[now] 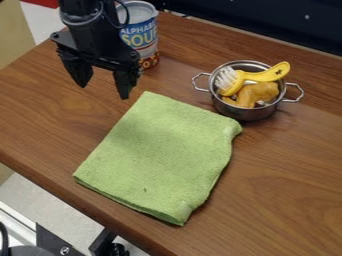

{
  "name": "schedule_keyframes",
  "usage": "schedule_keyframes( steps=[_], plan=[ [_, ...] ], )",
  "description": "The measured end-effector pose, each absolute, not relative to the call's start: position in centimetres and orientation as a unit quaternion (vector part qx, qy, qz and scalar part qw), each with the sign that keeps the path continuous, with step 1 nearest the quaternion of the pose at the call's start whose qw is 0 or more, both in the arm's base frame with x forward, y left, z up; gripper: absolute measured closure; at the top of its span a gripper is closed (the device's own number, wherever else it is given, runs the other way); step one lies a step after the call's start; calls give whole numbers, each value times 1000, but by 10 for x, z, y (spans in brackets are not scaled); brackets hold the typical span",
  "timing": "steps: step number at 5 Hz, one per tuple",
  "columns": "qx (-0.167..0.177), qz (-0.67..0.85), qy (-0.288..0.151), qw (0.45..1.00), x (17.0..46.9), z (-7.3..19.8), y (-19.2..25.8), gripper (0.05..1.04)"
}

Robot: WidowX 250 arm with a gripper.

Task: Moved the can to the left side of the green cloth.

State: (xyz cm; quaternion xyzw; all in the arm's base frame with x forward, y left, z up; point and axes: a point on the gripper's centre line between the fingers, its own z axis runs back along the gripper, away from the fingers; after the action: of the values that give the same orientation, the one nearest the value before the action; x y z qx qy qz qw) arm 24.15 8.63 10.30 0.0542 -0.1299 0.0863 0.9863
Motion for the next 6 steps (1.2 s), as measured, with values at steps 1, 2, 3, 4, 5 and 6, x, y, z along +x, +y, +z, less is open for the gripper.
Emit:
schedule_keyframes(
  steps=[1,2,3,4,5,6],
  plan=[
    [52,89,-120,987,239,97,86,85],
    [78,79,-131,985,256,102,95,85],
    [103,58,-161,980,281,111,103,85],
    [107,36,-188,976,306,123,113,86],
    [113,26,-239,964,331,143,122,85],
    [107,10,-257,961,351,151,130,86]
  ],
)
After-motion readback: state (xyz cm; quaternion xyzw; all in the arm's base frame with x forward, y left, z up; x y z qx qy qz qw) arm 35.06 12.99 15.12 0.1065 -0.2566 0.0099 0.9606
